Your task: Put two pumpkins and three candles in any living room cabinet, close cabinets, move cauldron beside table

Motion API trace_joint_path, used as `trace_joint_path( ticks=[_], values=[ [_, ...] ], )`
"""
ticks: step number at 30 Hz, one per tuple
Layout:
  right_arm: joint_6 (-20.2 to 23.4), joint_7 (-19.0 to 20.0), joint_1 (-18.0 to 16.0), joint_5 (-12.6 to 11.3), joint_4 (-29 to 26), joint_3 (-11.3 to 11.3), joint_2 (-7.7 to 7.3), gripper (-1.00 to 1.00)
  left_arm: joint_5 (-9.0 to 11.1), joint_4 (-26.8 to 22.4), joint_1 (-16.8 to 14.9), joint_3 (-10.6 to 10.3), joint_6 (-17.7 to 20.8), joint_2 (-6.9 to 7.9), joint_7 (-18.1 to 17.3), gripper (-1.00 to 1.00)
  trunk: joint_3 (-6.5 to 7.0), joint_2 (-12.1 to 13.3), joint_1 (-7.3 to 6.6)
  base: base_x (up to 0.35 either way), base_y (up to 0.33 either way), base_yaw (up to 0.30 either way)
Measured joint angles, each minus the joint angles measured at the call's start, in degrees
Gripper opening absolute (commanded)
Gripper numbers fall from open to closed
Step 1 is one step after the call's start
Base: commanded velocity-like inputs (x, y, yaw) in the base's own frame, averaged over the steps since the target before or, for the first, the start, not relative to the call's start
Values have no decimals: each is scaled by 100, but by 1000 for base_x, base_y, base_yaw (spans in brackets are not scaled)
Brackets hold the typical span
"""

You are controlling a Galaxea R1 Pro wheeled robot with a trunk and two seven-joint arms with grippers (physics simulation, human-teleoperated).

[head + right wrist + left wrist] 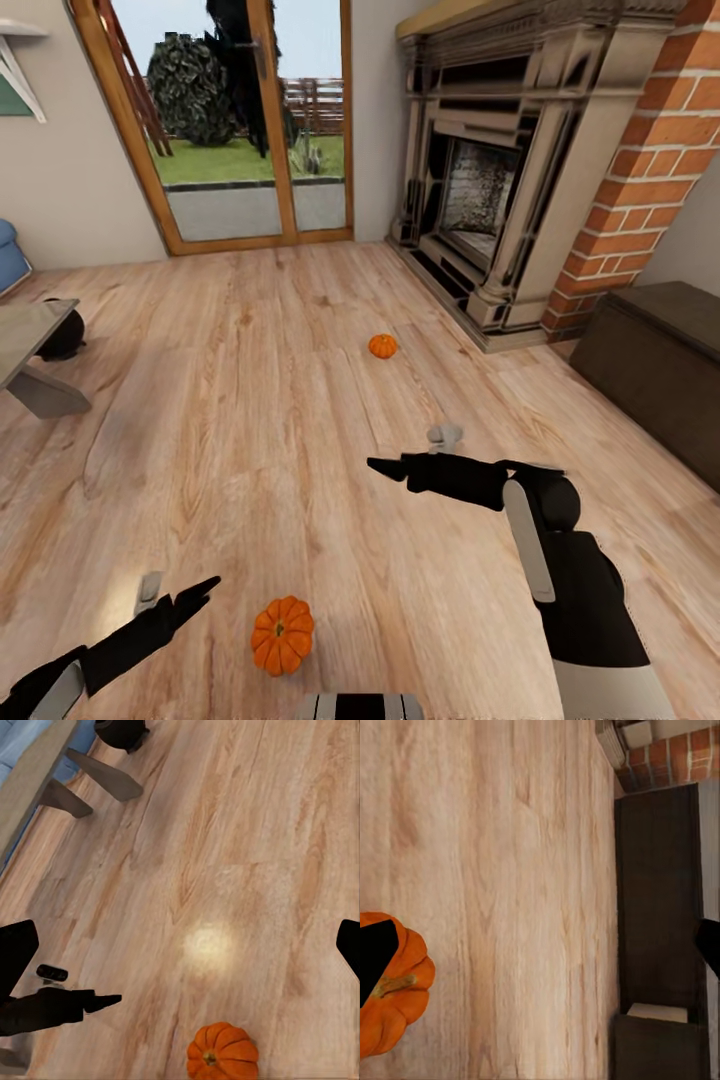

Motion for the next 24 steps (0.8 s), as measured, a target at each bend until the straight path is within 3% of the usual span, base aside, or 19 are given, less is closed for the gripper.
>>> trace_joint_path(
  ticks=[2,4,6,8,10,14,17,18,20,22,24],
  values=[
    [-20,-237,-16,-13,0,44,21,100,43,85,-88,14,105,-40,280,100,-44,-3,5,0,0,0],
    [-280,-353,-27,-20,0,64,32,100,145,122,-249,58,477,-3,491,100,-88,-5,10,0,0,0],
    [-416,-397,-68,-23,0,69,0,100,228,148,-497,86,978,220,570,100,-132,-8,15,0,0,0],
    [-450,-394,-87,-24,0,66,-23,100,254,152,-577,94,1179,359,573,100,-177,-11,20,0,0,0],
    [-509,-378,-75,-31,0,53,-51,100,283,150,-647,158,1378,571,362,100,-222,-14,26,0,0,0],
    [-551,-340,-47,-61,0,36,-69,100,244,235,-638,205,1361,695,21,100,-310,-19,36,0,0,0],
    [-562,-237,-37,-71,0,-117,-101,100,248,273,-540,216,1277,711,-78,100,-377,-23,44,0,0,0],
    [-563,-33,-34,-91,-1,-265,-124,100,250,282,-515,215,1253,703,-92,100,-399,-24,46,0,0,0],
    [-534,830,-47,-116,-3,-512,-162,100,226,292,-488,202,1230,661,-52,100,-444,-27,51,0,0,0],
    [-492,1524,-78,-99,-3,-613,-247,100,214,295,-479,187,1206,640,-38,100,-488,-30,57,0,0,0],
    [-474,1786,-100,-75,-3,-656,-323,100,205,287,-475,175,1170,636,-36,100,-532,-32,62,0,0,0]
  ],
)
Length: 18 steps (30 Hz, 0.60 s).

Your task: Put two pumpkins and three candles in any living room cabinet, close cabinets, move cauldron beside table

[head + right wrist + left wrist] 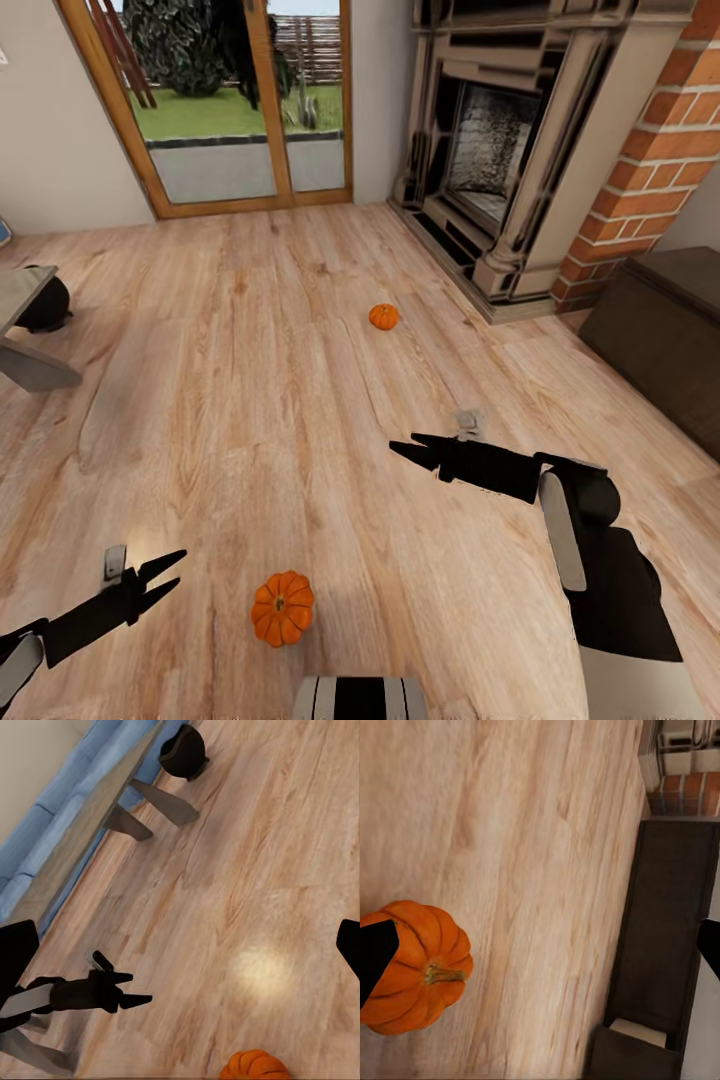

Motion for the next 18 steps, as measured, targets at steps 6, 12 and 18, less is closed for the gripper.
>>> trace_joint_path(
  ticks=[6,12,18],
  values=[
    [397,-644,-394,1,27,-346,-129,100,-29,1,5,-172,-291,13,-23,100,-133,-8,15,0,0,-29],
    [478,-909,-457,35,19,-363,-106,100,-94,-11,4,-421,-418,-6,-47,100,-266,-16,31,0,0,-222],
    [477,-922,-449,46,82,-302,-64,100,-111,2,5,-445,-467,-8,-34,100,-399,-24,46,0,0,-68]
  ],
)
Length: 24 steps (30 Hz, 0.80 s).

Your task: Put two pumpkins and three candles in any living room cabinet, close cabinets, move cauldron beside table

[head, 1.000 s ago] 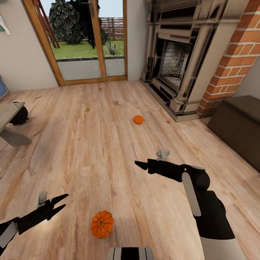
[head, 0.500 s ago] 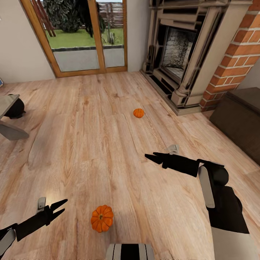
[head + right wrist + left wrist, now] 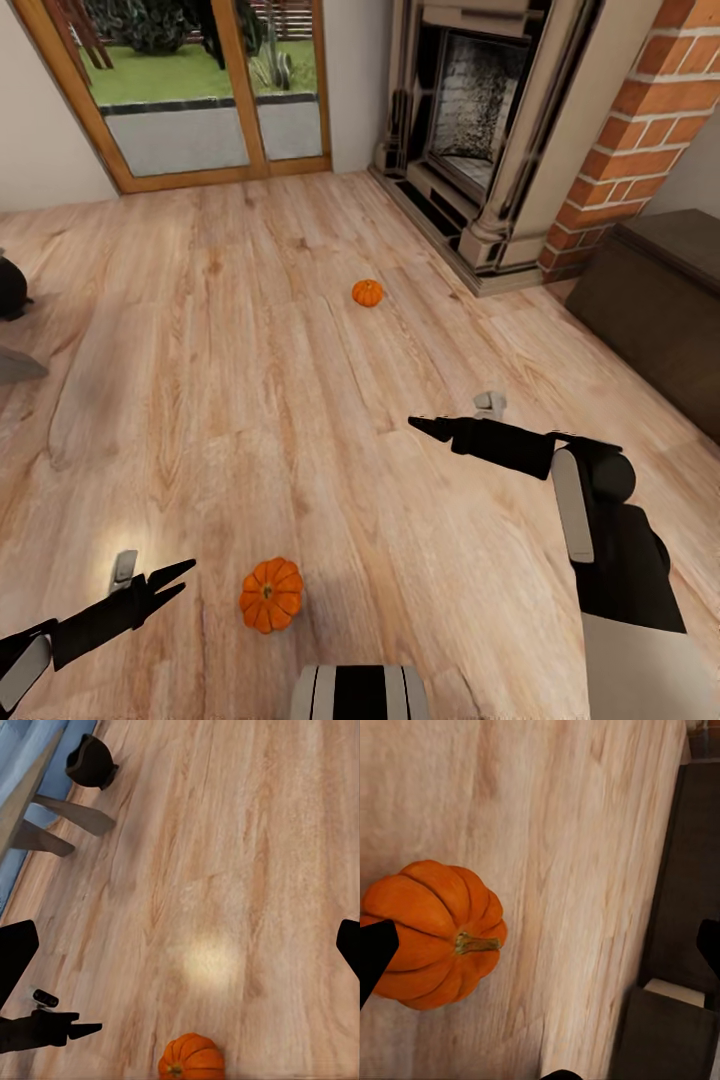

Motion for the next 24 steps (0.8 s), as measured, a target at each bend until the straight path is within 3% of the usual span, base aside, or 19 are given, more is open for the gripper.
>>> trace_joint_path(
  ticks=[16,21,24],
  values=[
    [2,5,9,-42,-61,-6,3,100,-8,-95,-13,-40,-15,-22,119,100,-355,-22,41,0,0,-3],
    [2,19,11,-49,-70,-13,2,100,-394,-261,-308,-263,130,70,126,100,-465,-28,54,0,0,0],
    [2,20,8,-51,-71,-24,5,100,-472,-289,-385,-295,165,94,99,100,-532,-32,62,0,0,-6]
  ],
)
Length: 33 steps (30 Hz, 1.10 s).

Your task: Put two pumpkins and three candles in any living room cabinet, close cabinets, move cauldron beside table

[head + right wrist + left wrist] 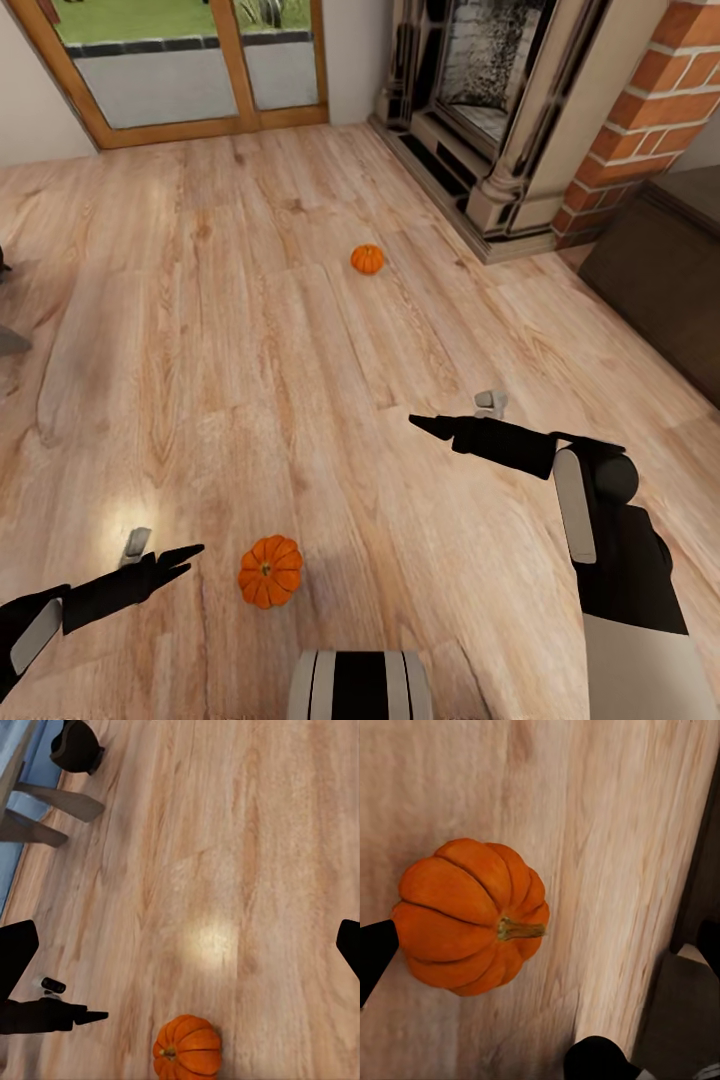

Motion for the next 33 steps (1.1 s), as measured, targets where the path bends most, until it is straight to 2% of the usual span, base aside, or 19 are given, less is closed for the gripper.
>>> trace_joint_path(
  ticks=[6,17,19,24,27,30,33],
  values=[
    [0,23,-6,-20,-1,-73,-36,100,1,29,-46,86,-196,108,-97,100,-133,-8,15,0,0,-41],
    [0,41,-30,-16,-1,-94,-45,100,-81,70,-12,136,-348,119,-165,100,-377,-23,44,0,0,-30],
    [0,31,-17,-8,1,-81,-27,100,-86,71,-11,120,-430,108,-97,100,-421,-26,49,0,0,-7],
    [-306,53,1,-22,0,-73,-28,100,-95,71,-48,110,-502,82,95,100,-532,-32,62,0,0,-3],
    [-403,70,17,-26,-1,-71,-34,100,-111,45,-225,110,-458,99,234,100,-598,-36,70,0,0,0],
    [-439,173,36,-33,-2,-62,-38,100,-131,21,-438,109,-424,112,216,100,-665,-40,77,0,0,0],
    [-446,285,49,-35,-1,-57,-40,100,-132,45,-518,120,-415,126,201,100,-731,-44,85,0,0,0]
  ],
)
